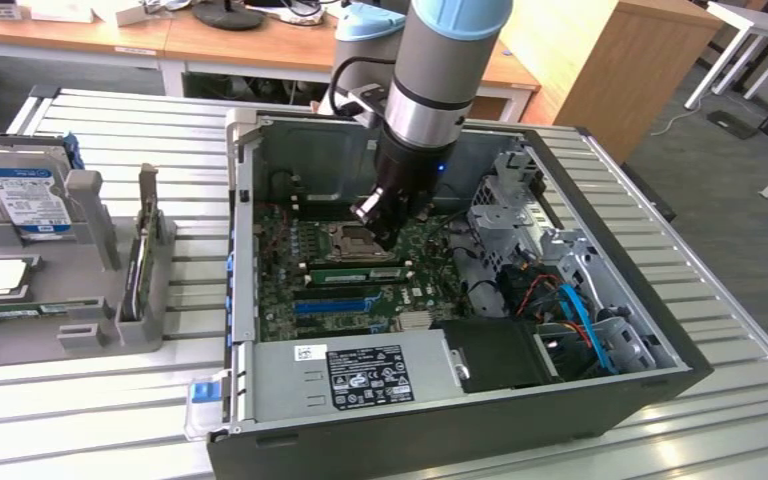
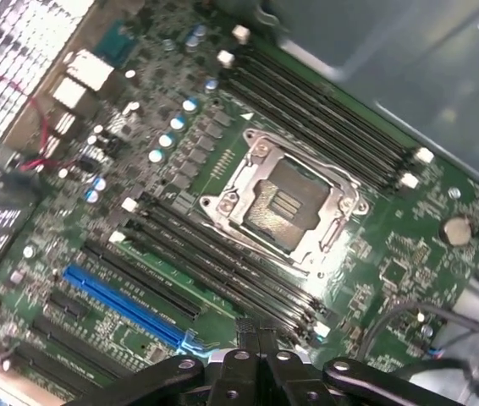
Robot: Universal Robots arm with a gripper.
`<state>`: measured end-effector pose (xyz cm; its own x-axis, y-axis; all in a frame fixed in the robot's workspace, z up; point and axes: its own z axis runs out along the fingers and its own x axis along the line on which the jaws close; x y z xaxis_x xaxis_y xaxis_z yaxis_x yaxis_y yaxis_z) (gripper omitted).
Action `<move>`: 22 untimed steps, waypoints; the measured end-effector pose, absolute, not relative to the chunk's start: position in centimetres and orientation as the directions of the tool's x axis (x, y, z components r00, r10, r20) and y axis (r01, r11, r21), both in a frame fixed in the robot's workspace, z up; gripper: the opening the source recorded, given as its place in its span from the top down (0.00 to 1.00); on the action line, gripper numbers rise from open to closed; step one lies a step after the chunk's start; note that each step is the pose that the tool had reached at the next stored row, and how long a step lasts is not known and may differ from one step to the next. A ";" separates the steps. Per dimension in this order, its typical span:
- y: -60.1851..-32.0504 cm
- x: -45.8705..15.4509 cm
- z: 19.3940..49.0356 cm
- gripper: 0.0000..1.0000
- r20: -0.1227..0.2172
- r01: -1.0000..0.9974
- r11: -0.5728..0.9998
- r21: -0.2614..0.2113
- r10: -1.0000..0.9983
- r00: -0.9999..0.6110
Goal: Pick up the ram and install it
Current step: 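Press down the ram until it locks into place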
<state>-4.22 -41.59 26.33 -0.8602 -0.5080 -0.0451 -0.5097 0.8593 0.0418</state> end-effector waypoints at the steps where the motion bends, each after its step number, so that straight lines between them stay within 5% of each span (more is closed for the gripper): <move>1: -41.6 -4.2 26.3 0.89 -0.045 -0.495 0.868 0.042 -0.494 -0.868; 22: -41.6 -4.2 26.3 0.89 -0.045 -0.328 0.944 0.042 -0.326 -0.944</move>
